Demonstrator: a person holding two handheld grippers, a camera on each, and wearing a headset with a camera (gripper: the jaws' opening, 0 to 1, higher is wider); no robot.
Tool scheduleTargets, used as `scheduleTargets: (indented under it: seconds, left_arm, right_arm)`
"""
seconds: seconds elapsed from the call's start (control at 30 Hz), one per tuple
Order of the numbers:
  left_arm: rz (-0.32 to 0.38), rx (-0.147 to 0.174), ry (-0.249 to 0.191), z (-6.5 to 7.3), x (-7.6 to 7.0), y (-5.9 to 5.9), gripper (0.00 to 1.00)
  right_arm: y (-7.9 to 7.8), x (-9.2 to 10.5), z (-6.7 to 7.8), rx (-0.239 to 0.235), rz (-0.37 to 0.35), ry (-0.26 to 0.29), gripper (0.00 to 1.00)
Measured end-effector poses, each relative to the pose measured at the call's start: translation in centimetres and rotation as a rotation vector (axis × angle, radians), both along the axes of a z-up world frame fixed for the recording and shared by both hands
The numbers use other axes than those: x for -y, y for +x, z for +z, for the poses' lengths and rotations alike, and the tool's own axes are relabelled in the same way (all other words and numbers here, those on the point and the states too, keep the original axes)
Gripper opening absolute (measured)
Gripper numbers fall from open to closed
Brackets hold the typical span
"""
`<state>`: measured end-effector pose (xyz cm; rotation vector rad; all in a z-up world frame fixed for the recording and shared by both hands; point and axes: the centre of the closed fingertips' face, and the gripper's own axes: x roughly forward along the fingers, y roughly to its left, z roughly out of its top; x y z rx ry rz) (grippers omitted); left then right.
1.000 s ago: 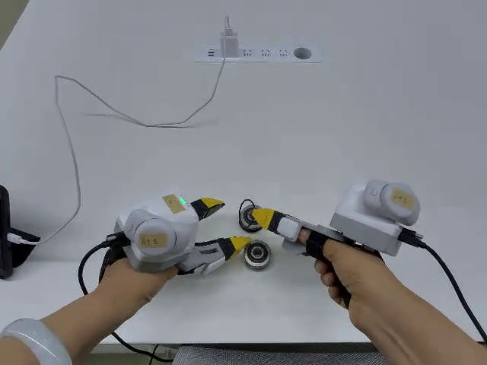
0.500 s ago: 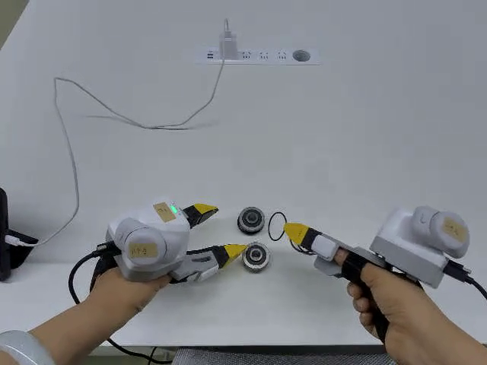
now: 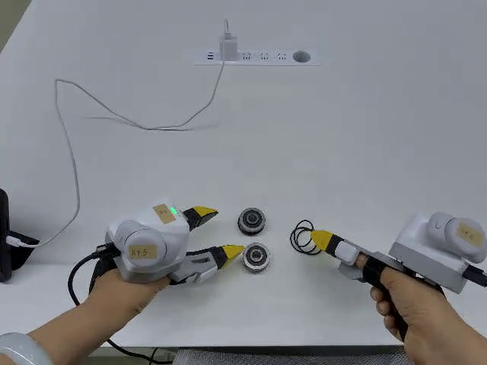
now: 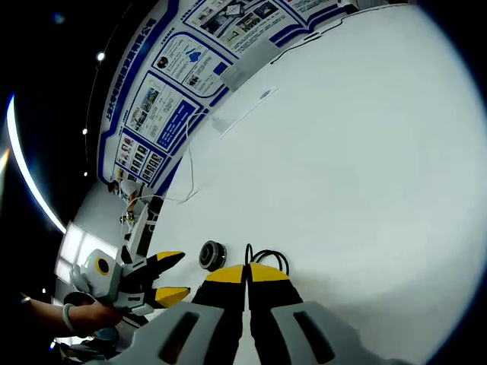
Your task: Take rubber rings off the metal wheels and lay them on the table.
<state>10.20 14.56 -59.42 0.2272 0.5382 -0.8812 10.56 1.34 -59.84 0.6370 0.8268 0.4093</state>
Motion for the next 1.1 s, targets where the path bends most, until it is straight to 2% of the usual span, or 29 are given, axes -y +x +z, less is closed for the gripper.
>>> scheduleTargets:
  seconds: [0.13,0.3,0.37,0.43,0.53,0.8,1.1]
  left_arm:
    - [-0.003,-0.001,0.000,0.0,0.1,0.0,0.44]
    - [-0.001,-0.001,0.000,0.0,0.1,0.0,0.43]
    - [-0.002,0.000,0.001,-0.1,0.0,0.1,0.43]
    - [-0.003,-0.003,0.002,-0.1,0.0,0.1,0.43]
    - [-0.005,-0.004,0.000,-0.1,0.1,0.1,0.42]
    - [-0.013,0.001,-0.002,0.0,0.4,0.1,0.40]
    - [-0.019,0.006,-0.008,0.3,1.1,0.3,0.37]
  right_arm:
    - [-0.3,0.3,-0.8,0.004,0.041,-0.085,0.11]
    - [-0.5,0.1,-1.0,0.030,0.091,-0.151,0.13]
    - [-0.5,0.5,-1.3,0.050,0.122,-0.212,0.17]
    - [-0.7,0.3,-1.4,0.059,0.155,-0.238,0.18]
    - [-0.7,0.3,-1.3,0.073,0.164,-0.265,0.19]
    - [0.0,-0.4,-0.7,0.089,0.153,-0.231,0.20]
    - [0.3,-3.0,-0.1,0.108,0.188,-0.178,0.14]
